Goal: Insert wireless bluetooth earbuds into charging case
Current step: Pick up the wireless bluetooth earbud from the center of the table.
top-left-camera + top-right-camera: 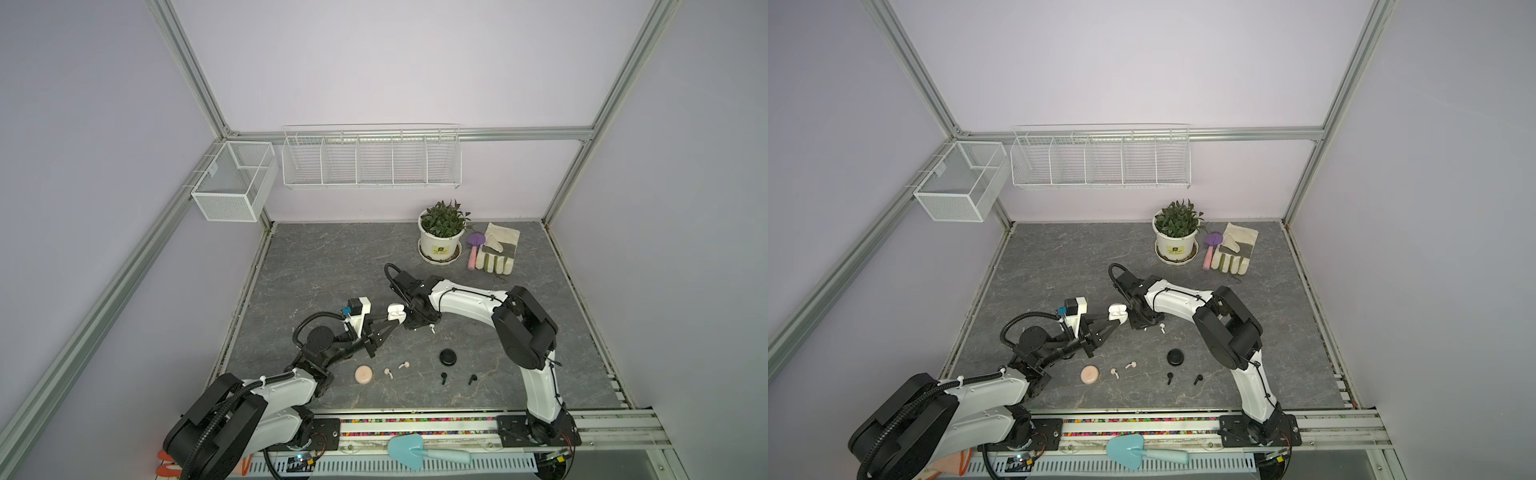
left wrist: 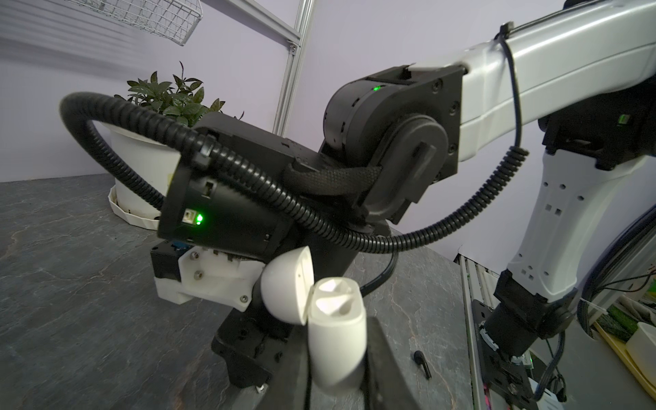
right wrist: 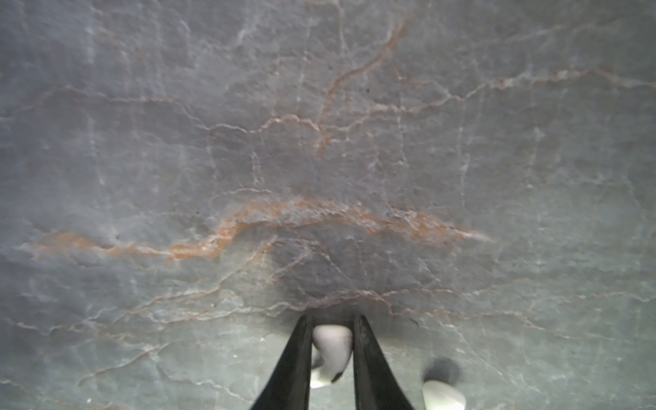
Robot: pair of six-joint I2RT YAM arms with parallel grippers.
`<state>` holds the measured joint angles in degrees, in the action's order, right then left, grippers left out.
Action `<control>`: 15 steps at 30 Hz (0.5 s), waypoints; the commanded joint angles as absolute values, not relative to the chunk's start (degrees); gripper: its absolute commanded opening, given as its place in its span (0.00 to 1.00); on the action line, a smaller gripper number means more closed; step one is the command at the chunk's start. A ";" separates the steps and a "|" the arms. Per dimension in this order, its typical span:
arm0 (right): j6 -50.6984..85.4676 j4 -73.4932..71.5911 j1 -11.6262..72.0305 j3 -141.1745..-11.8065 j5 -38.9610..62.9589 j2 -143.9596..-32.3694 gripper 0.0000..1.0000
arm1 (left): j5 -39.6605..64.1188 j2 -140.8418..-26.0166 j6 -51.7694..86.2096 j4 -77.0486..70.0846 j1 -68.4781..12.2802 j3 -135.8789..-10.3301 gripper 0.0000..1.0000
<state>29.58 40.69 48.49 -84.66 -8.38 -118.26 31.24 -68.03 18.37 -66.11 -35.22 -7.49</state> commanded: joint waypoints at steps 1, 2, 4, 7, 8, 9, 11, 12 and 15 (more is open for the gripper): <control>29.86 42.50 48.43 -85.17 -9.66 -118.57 0.22 | 30.81 -67.55 17.75 -68.30 -35.39 -7.82 0.00; 29.88 42.54 48.43 -85.18 -9.84 -118.44 0.22 | 30.83 -67.57 17.82 -68.34 -35.33 -7.87 0.00; 29.84 42.63 48.47 -85.22 -10.14 -118.18 0.22 | 30.84 -67.56 17.78 -68.34 -35.33 -7.78 0.00; 29.75 43.04 48.43 -85.34 -10.82 -117.78 0.22 | 30.91 -67.66 17.93 -68.31 -35.33 -8.01 0.00; 29.79 43.11 48.43 -85.36 -10.97 -117.52 0.22 | 30.94 -67.74 18.02 -68.37 -35.33 -8.06 0.00; 29.69 43.23 48.48 -85.37 -11.32 -117.27 0.21 | 31.01 -67.76 18.11 -68.41 -35.33 -8.17 0.00; 29.45 43.68 48.47 -85.58 -12.03 -116.75 0.21 | 30.97 -67.84 18.26 -68.55 -35.33 -8.34 0.00; 29.26 43.93 48.43 -85.67 -12.41 -116.40 0.21 | 31.02 -67.90 18.35 -68.68 -35.33 -8.42 0.00; 28.76 44.70 48.41 -85.83 -14.06 -115.11 0.21 | 31.01 -68.00 18.62 -68.95 -35.33 -8.70 0.00</control>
<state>29.32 42.35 48.49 -84.75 -11.46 -118.10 31.27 -68.03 18.39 -66.13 -35.22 -7.51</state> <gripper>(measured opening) 0.214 0.205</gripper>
